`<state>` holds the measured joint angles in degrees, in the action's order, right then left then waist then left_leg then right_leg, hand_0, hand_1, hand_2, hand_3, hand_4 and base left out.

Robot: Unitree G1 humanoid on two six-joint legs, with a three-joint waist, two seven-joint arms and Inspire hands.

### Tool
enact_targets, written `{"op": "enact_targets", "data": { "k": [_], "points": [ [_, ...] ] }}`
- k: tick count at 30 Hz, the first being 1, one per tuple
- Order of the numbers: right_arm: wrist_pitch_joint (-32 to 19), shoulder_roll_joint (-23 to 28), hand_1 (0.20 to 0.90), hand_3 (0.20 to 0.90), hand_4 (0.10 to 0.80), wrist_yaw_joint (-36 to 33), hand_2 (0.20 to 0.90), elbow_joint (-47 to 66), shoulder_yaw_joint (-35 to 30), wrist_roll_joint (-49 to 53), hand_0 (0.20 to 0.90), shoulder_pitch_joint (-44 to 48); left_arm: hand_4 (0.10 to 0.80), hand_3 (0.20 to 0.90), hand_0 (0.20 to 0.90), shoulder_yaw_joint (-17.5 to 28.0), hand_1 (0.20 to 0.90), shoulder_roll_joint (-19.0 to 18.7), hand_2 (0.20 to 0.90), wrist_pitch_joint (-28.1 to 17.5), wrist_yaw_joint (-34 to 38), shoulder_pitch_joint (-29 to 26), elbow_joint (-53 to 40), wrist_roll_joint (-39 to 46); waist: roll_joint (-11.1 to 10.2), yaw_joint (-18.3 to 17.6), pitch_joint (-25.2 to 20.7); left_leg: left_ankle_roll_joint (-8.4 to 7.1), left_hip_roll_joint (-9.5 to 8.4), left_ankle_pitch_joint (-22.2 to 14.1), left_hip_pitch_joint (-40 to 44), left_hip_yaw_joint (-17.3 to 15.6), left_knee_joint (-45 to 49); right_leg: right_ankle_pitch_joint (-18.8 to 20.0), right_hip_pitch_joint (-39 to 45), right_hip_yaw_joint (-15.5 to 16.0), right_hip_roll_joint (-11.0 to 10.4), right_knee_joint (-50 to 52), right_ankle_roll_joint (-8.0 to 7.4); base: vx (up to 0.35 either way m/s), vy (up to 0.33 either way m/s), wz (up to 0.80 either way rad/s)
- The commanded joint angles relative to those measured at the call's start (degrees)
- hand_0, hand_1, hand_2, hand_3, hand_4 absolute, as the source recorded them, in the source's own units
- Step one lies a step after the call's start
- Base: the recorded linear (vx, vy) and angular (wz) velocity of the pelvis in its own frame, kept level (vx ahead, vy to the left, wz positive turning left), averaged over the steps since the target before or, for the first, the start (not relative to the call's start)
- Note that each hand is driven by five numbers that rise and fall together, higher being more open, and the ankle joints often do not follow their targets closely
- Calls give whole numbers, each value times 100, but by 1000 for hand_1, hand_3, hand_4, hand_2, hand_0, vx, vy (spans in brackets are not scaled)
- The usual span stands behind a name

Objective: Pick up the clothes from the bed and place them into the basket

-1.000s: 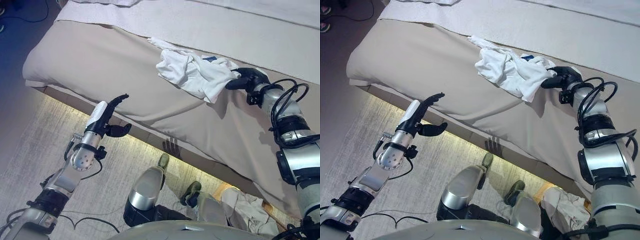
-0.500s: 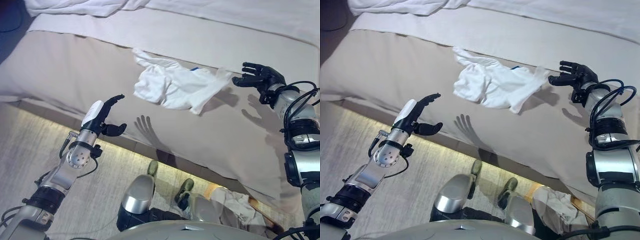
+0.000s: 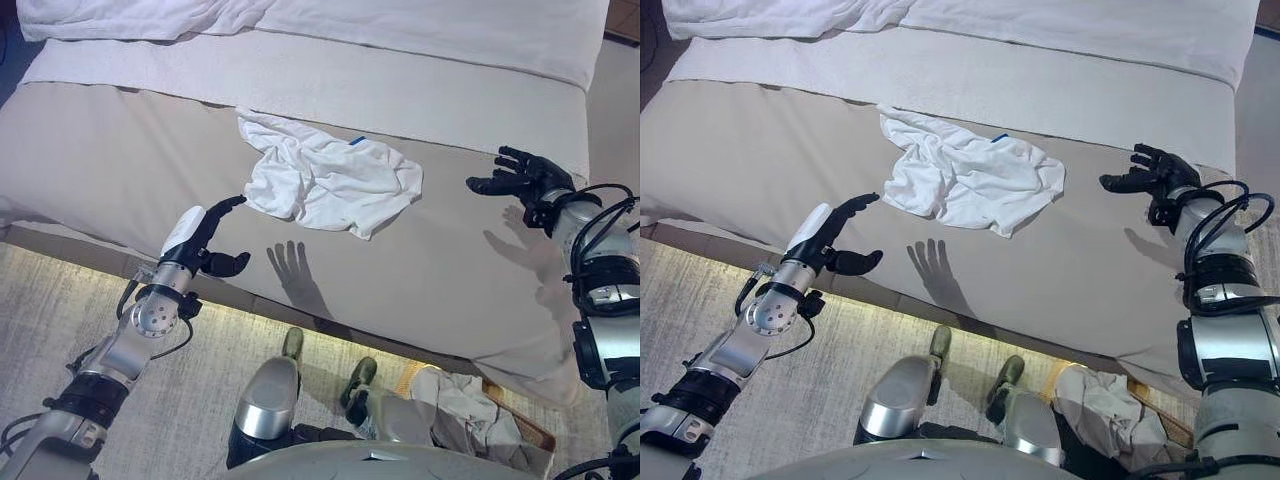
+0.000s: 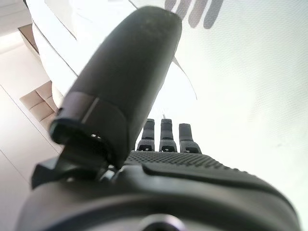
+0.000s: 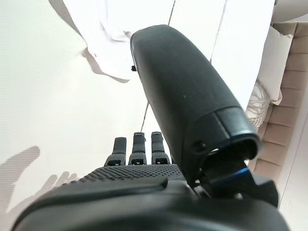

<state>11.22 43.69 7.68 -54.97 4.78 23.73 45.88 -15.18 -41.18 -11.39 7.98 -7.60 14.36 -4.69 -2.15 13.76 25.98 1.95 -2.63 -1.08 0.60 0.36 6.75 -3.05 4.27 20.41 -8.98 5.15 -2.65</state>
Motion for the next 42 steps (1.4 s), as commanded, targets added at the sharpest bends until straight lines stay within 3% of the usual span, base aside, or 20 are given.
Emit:
{"op": "enact_targets", "data": {
  "k": [1,5,14,16,17,21,26,34,42],
  "points": [
    [-727,508,900,900,800,-163,900,396,249,-20,900,-137,800,900,900,266,900,-9,900,-335,213,347,-176,-98,91,63,-1108,-227,214,-182,-380,114,55,-434,-195,-61,51,742,-14,39,18,0],
    [-1002,568,900,900,800,-569,900,712,521,-791,900,26,800,900,900,263,900,37,900,-355,324,328,-168,-100,137,133,-1007,-248,159,-169,-551,204,163,-447,-272,-25,19,782,-5,-31,18,4],
    [-668,597,900,900,800,-1368,900,1122,1262,-2081,900,882,800,900,900,359,900,102,900,-710,588,437,-249,-99,329,534,-457,-344,-5,-233,-1240,519,833,-628,-594,292,-182,1201,148,-54,38,15],
    [-555,611,900,900,800,-1497,900,1132,1485,-2388,900,1106,800,900,900,371,900,98,900,-789,673,484,-317,-114,394,645,-259,-347,-16,-327,-1505,528,1207,-719,-797,405,-289,1570,244,-13,-7,26],
    [-417,561,900,900,800,-1614,900,1152,1662,-2518,900,1310,800,900,900,385,900,101,900,-901,779,564,-375,-155,463,738,-49,-352,-55,-565,-1698,548,1598,-979,-996,398,-383,2127,291,16,-20,31],
    [-146,429,900,900,800,-1603,900,1157,1920,-2603,900,1663,800,900,900,399,900,100,900,-956,882,609,-561,-142,632,858,339,-268,-236,-708,-2201,524,2219,-1254,-1531,450,-569,3032,424,-28,10,30],
    [-84,214,900,900,800,-1544,900,1007,2140,-2716,900,1842,800,900,900,154,900,182,900,-985,1053,710,-750,-209,803,957,381,-184,-368,-754,-2848,594,2614,-1420,-2246,482,-668,3658,525,-33,58,28],
    [150,85,900,900,800,-1656,900,717,2425,-2997,900,2170,800,900,900,-124,900,212,900,-1262,1404,845,-1104,-70,1142,1040,381,-72,-452,-688,-3912,486,2962,-1586,-3525,472,-790,4444,595,-56,66,16],
    [502,383,900,900,800,-1587,900,232,2641,-3283,900,2166,800,900,900,-74,900,136,900,-1393,1567,918,-1597,-104,1225,1026,381,94,-486,-957,-4694,437,3719,-1752,-4458,317,-830,5132,649,-36,-12,2]
  ]
}}
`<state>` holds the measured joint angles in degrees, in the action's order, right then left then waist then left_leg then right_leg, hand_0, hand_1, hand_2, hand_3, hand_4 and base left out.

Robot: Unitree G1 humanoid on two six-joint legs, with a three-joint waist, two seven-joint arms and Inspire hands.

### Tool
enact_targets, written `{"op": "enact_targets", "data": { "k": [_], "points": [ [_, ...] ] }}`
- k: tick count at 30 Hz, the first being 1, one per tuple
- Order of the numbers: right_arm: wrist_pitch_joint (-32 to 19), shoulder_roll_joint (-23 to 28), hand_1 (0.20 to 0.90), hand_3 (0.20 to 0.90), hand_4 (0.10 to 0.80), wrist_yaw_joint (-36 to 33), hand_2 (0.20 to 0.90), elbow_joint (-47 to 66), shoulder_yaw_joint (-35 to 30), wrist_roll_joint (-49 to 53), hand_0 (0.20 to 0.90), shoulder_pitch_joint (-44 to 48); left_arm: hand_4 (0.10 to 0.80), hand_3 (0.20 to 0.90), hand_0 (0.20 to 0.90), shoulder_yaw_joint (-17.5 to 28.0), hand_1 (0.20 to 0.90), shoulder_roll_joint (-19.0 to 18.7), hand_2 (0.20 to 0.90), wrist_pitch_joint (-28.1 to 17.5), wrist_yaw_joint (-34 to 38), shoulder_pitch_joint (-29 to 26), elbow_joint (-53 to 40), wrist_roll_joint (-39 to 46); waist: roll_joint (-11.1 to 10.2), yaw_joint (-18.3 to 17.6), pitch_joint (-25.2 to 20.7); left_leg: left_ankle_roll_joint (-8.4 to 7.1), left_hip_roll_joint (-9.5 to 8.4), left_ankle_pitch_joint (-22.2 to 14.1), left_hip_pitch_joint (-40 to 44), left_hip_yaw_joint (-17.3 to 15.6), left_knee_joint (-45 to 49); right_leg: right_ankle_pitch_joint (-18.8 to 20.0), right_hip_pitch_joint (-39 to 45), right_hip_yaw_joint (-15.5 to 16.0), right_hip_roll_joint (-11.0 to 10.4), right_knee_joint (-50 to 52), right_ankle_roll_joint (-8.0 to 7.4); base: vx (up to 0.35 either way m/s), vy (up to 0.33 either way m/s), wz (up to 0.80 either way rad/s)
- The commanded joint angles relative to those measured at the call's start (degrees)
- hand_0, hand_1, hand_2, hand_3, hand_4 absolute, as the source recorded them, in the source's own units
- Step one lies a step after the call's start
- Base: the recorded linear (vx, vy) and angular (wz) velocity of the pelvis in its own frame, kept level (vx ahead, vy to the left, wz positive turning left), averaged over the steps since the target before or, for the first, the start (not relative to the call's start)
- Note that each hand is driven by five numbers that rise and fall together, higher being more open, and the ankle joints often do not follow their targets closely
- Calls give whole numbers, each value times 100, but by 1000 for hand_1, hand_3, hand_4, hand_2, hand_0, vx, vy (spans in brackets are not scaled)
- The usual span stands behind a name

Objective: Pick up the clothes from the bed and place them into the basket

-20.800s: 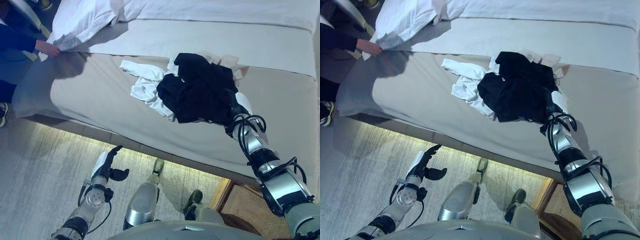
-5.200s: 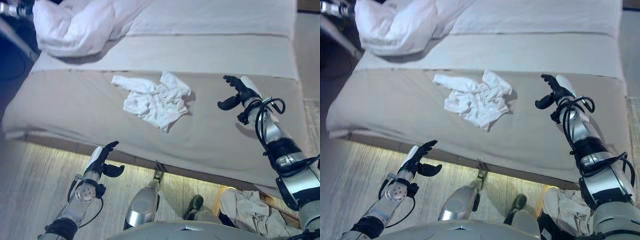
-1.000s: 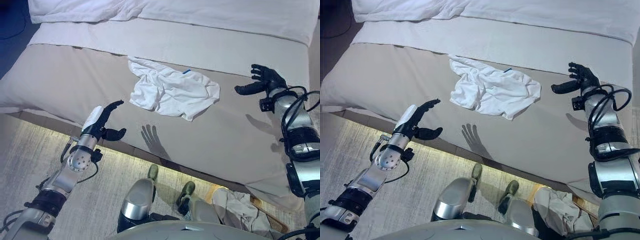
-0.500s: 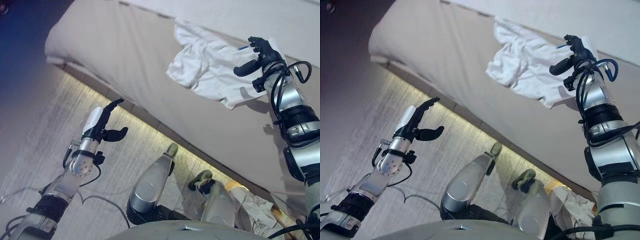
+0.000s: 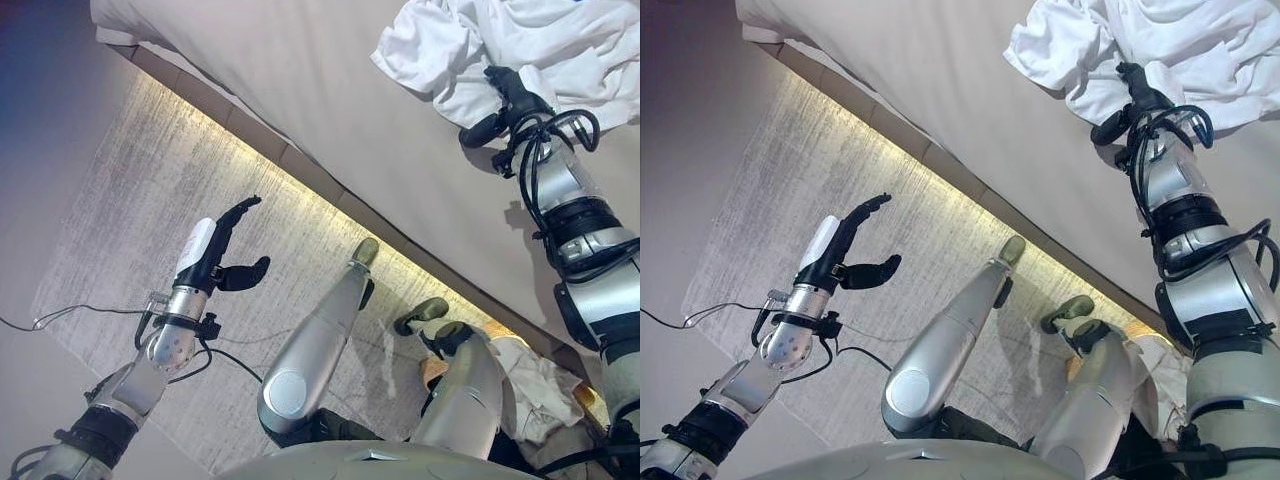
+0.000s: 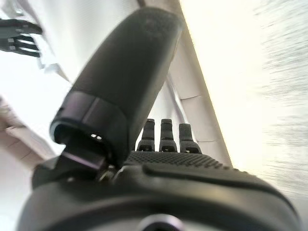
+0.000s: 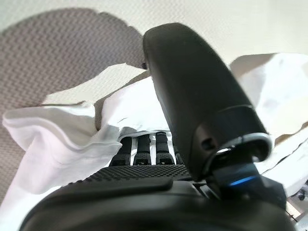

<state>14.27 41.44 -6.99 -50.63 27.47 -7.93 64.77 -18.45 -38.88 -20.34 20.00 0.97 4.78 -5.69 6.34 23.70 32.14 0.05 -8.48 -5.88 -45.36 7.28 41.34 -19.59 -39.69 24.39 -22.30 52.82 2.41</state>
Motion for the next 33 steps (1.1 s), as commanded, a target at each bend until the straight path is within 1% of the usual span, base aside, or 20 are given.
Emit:
{"op": "enact_targets", "data": {
  "k": [1,3,4,5,6,7,11,13,18,20,22,24,31,33],
  "points": [
    [242,654,900,900,800,-117,900,-262,377,-119,900,271,800,900,900,258,900,-115,900,-491,366,69,-696,-27,374,23,-234,305,98,-523,-156,-261,346,-113,-131,-97,503,417,145,-28,-30,-3],
    [232,716,900,900,800,-85,900,-370,382,-97,900,291,800,900,900,241,900,-143,900,-488,384,65,-733,-42,374,2,-234,326,94,-580,-239,-269,475,-119,-223,-129,523,480,149,-22,-30,-3],
    [214,777,655,615,515,-80,655,-447,385,-11,655,339,800,900,900,221,900,-166,900,-432,400,34,-771,-30,372,-26,-234,333,112,-619,-307,-282,562,-116,-303,-164,528,526,141,-34,-35,-1],
    [197,813,462,389,289,-100,462,-457,384,61,462,348,800,900,900,215,900,-176,900,-399,397,20,-788,-12,368,-46,-234,339,122,-636,-325,-295,590,-113,-331,-181,532,537,139,-31,-24,-2],
    [188,835,316,219,119,-115,316,-455,376,108,316,344,800,900,900,213,900,-182,900,-377,392,14,-801,-10,365,-59,-234,343,129,-647,-332,-303,605,-109,-344,-192,537,540,137,0,0,0],
    [163,879,300,200,100,-137,300,-439,331,218,300,310,800,900,900,202,900,-196,900,-343,379,0,-816,-10,349,-96,-234,339,143,-661,-333,-314,618,-89,-355,-218,555,522,128,-23,-22,4],
    [22,979,300,200,100,-124,300,-469,212,390,300,255,800,900,900,174,900,-203,900,-347,438,13,-747,-37,316,-162,-234,321,182,-658,-218,-322,540,-47,-257,-253,602,430,115,-9,-10,2],
    [-24,1003,300,200,100,-142,300,-453,134,495,300,211,800,900,900,176,900,-227,900,-362,460,6,-704,-17,289,-200,-234,298,224,-627,-90,-339,421,-1,-138,-257,616,314,93,-9,-5,-3],
    [-102,1047,300,200,100,-69,300,-428,7,543,300,83,800,900,900,205,900,-239,900,-366,384,21,-688,-10,227,-245,-234,233,266,-592,198,-332,237,61,167,-239,617,123,69,3,-5,-9],
    [-151,1061,300,200,100,34,300,-450,-43,541,300,38,800,900,900,207,900,-261,900,-364,322,-10,-652,-6,168,-266,-234,198,312,-534,555,-307,-33,119,509,-219,620,-106,41,16,1,-1],
    [-164,1070,300,200,100,78,300,-463,-64,565,300,24,800,900,900,208,900,-268,900,-364,298,-32,-636,12,139,-276,-234,176,329,-509,730,-301,-157,142,682,-206,613,-221,26,44,2,-9],
    [-194,1050,300,200,100,141,300,-512,-138,625,300,-25,800,900,900,231,900,-277,900,-383,228,-73,-562,26,71,-291,-234,141,374,-449,1131,-285,-459,211,1075,-186,614,-516,-11,61,-13,-14],
    [-273,1088,300,200,100,324,300,-533,-281,716,300,-122,800,900,900,315,900,-299,900,-332,94,-192,-416,34,-80,-360,-234,87,454,-302,1973,-269,-1076,410,1882,-191,655,-1190,-118,46,-16,-11],
    [-353,1088,300,200,100,391,300,-432,-401,1071,300,-228,800,900,900,371,900,-280,900,-189,9,-284,-341,-22,-183,-455,-234,54,547,-247,2498,-315,-1418,521,2397,-235,726,-1651,-164,60,-11,-17]
  ]
}}
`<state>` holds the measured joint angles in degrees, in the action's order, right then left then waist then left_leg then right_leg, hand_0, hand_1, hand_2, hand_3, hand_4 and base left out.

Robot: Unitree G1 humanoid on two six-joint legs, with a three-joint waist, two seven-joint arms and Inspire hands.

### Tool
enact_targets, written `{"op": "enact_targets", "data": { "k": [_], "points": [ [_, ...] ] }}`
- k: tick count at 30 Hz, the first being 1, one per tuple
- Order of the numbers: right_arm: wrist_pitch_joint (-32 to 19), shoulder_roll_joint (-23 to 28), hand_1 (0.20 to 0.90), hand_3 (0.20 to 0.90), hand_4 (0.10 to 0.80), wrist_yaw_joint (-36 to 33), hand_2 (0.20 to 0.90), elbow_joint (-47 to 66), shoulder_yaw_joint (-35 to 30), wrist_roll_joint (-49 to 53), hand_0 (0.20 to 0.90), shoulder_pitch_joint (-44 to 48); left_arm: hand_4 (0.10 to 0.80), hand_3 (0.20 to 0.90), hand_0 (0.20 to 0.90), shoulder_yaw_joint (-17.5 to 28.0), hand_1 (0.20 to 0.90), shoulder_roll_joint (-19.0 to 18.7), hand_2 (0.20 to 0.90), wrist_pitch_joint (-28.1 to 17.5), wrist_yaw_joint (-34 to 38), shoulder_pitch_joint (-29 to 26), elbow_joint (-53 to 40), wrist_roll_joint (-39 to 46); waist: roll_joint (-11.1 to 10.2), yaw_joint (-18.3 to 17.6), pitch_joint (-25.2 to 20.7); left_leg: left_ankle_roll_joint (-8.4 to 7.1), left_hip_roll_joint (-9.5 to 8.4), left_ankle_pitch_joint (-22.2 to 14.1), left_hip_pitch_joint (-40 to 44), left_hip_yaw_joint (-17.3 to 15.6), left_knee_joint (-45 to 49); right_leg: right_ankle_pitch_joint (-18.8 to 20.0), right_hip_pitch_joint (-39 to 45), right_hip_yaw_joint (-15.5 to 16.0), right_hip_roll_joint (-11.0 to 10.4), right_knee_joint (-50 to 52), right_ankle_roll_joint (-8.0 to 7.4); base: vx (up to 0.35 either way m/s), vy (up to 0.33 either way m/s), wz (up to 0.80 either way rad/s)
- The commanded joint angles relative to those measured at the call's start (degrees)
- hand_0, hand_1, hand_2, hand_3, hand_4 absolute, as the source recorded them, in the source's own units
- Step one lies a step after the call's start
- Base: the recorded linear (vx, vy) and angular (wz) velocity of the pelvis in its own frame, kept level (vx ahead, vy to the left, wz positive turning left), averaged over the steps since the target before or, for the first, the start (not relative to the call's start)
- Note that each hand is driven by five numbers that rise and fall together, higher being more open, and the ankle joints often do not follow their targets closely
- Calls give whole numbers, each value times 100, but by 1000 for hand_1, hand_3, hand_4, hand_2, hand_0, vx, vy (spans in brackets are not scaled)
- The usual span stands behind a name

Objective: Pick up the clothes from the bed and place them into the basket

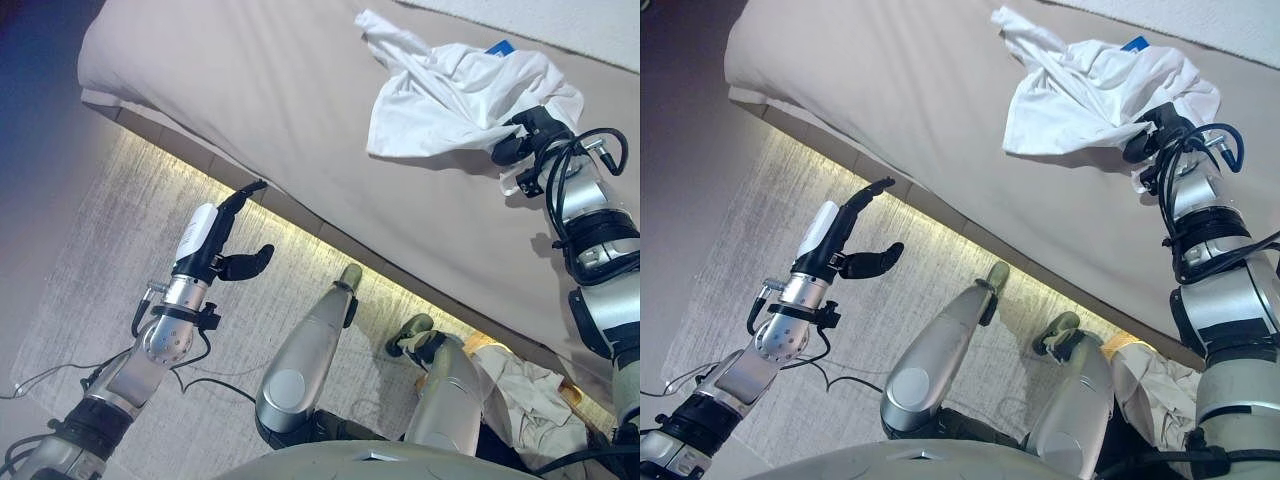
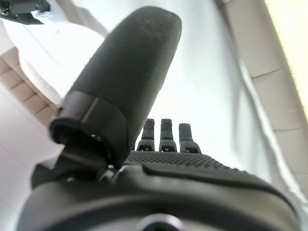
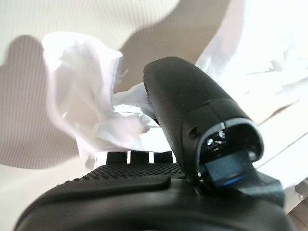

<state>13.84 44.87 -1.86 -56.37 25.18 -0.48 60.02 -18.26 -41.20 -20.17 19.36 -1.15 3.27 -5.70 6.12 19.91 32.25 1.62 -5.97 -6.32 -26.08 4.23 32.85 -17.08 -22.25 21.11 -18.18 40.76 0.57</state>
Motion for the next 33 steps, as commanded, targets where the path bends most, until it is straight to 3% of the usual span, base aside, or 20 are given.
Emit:
{"op": "enact_targets", "data": {
  "k": [1,4,8,12,21,26,33],
  "points": [
    [-359,751,300,200,100,-107,300,181,-237,492,300,215,800,900,900,360,900,-42,900,-146,53,-104,-155,-64,-197,-116,-248,-109,320,-204,682,-31,-613,297,769,71,327,-540,8,59,-7,-18],
    [-507,741,300,200,100,23,300,348,-533,1193,300,-54,800,900,900,371,900,-49,900,57,52,-150,-16,-71,-295,-237,-441,-100,425,-44,983,-134,-895,557,1121,87,424,-1043,24,29,28,-23],
    [-848,717,300,200,100,291,300,727,-1104,2135,300,-652,800,900,900,436,900,-36,900,467,51,-211,290,-39,-513,-569,-888,-97,562,-186,1536,-368,-1139,652,1657,-172,592,-1625,-67,90,39,-44],
    [-1134,871,300,200,100,573,300,988,-1473,2459,300,-1045,800,900,900,443,900,-34,900,682,-28,-224,645,5,-689,-876,-1366,-107,644,-211,2063,-636,-1522,821,2076,-383,767,-2221,-193,119,18,-46],
    [-1209,1690,300,200,100,441,300,1953,-2191,2546,300,-1834,800,900,900,492,900,31,900,479,-178,-189,1136,-69,-896,-1543,-2162,-183,820,-17,2791,-1146,-2487,1178,2386,-818,1020,-3025,-438,61,-8,-28],
    [-1123,2048,300,200,100,264,300,2233,-2590,2650,300,-2058,800,900,900,426,900,-47,900,383,-181,-261,1366,-85,-945,-1732,-2309,-219,875,95,2981,-1275,-2880,1339,2439,-928,1096,-3303,-544,-21,-63,-31],
    [-1087,2767,300,200,100,125,300,2412,-3169,2878,300,-2327,800,900,900,422,900,-81,900,235,-113,-415,2165,-126,-984,-2208,-2576,-259,927,143,3230,-1565,-3233,1531,2464,-1311,1222,-3695,-621,0,-15,-34]
  ]
}}
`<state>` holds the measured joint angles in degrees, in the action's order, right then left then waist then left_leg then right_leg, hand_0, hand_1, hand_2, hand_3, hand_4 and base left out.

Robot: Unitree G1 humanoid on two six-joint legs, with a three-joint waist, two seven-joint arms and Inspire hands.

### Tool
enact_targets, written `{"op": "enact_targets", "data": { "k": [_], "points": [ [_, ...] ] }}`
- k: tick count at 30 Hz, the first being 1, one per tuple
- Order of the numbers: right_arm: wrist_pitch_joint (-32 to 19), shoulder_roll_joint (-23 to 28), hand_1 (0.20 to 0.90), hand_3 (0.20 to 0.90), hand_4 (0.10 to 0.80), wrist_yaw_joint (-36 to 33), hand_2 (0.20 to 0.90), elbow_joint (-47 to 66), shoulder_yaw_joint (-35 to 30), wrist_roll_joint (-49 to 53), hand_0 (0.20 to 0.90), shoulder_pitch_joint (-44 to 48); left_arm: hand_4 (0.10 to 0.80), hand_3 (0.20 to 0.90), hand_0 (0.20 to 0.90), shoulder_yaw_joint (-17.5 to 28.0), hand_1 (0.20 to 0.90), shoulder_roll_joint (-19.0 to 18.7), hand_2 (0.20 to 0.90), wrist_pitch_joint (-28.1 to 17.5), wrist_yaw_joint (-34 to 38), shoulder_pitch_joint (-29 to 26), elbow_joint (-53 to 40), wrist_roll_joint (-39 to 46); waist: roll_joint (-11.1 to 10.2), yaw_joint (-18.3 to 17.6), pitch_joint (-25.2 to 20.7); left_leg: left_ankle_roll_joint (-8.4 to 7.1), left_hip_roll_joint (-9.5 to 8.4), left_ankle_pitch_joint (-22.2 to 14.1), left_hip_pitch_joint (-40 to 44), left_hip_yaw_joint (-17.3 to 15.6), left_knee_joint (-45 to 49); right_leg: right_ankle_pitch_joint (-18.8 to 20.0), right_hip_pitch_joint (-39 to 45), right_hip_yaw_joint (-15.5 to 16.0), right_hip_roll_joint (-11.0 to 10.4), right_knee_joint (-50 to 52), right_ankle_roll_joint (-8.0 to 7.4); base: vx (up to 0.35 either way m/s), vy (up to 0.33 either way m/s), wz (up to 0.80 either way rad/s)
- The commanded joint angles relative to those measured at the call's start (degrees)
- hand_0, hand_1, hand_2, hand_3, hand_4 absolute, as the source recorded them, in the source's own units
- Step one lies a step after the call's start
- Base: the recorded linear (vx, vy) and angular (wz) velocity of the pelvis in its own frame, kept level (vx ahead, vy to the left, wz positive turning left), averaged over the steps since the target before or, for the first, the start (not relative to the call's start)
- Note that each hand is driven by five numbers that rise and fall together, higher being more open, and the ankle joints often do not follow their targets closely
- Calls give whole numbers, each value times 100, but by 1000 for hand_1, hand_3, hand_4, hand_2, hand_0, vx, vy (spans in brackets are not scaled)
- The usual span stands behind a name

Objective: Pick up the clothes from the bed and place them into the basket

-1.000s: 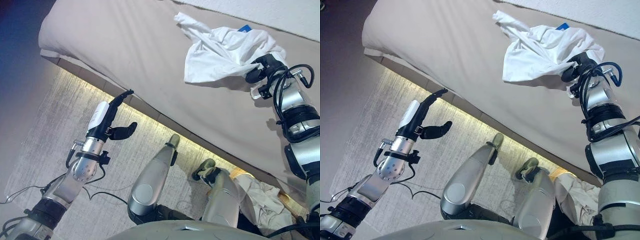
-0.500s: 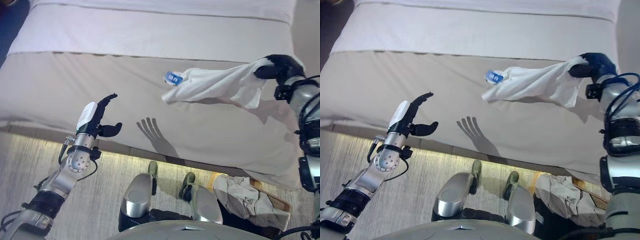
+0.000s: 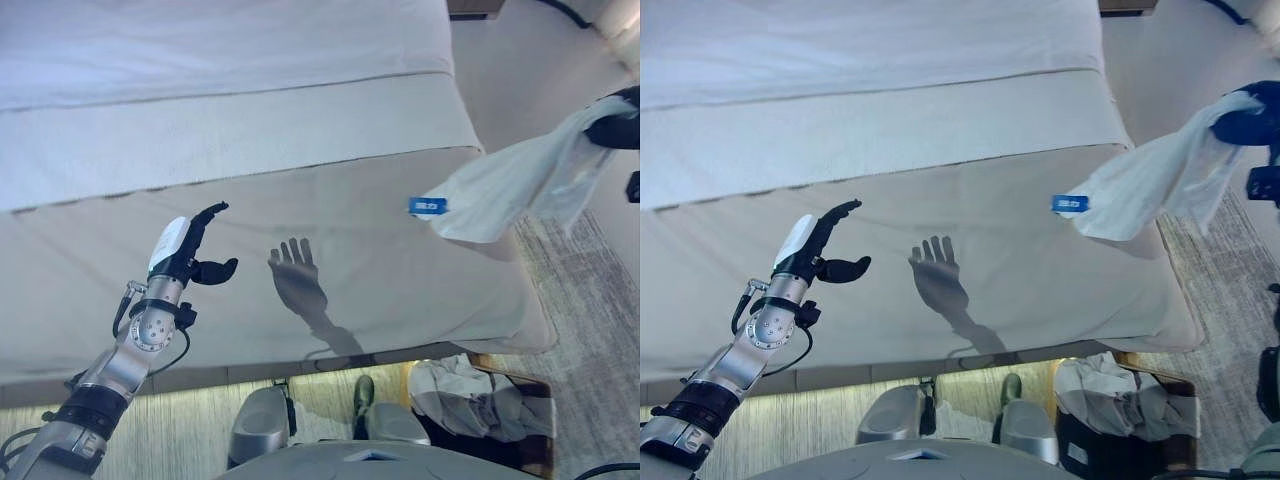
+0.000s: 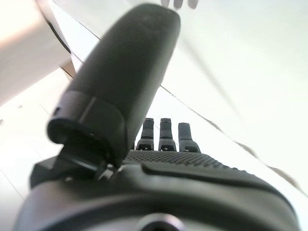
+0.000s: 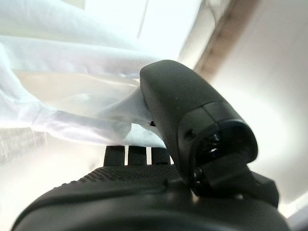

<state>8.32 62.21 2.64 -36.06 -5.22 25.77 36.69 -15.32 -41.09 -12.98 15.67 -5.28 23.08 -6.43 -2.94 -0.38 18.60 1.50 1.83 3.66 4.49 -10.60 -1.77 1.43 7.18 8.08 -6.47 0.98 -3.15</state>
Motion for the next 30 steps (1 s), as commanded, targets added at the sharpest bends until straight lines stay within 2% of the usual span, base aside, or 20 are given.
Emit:
{"op": "enact_targets", "data": {
  "k": [1,5,11,20,30],
  "points": [
    [-503,1143,300,200,100,-339,300,456,-249,303,300,-93,800,900,900,165,900,-113,900,-497,210,-31,276,-41,-83,-287,-1270,-255,165,-871,207,-152,224,-299,-483,-104,77,230,-253,22,-5,-32],
    [-508,1319,300,200,100,-297,300,563,-563,391,300,-360,800,900,900,182,900,-129,900,-544,88,-120,423,-18,-88,-464,-1364,-262,182,-901,260,-237,206,-235,-503,-312,148,126,-257,10,-9,-36],
    [-592,1482,300,200,100,-80,300,645,-1370,529,300,-1205,800,900,900,191,900,89,900,-564,-249,-222,759,245,-61,-875,-1514,-248,200,-978,343,-418,202,-165,-612,-714,282,65,-273,-18,2,-27],
    [-752,1013,300,200,100,27,300,811,-2307,627,300,-2468,800,900,900,94,900,298,900,-499,-422,-513,1101,398,-71,-1293,-1548,-205,269,-1131,407,-737,356,-69,-814,-1079,371,109,-316,-36,-2,-31],
    [-916,423,300,200,100,89,300,670,-2617,783,300,-3088,800,900,900,-62,900,329,900,-361,-570,-656,1139,388,-18,-1541,-1563,-188,318,-1224,485,-1000,419,18,-969,-1246,413,121,-349,-18,-17,-22]
  ]
}}
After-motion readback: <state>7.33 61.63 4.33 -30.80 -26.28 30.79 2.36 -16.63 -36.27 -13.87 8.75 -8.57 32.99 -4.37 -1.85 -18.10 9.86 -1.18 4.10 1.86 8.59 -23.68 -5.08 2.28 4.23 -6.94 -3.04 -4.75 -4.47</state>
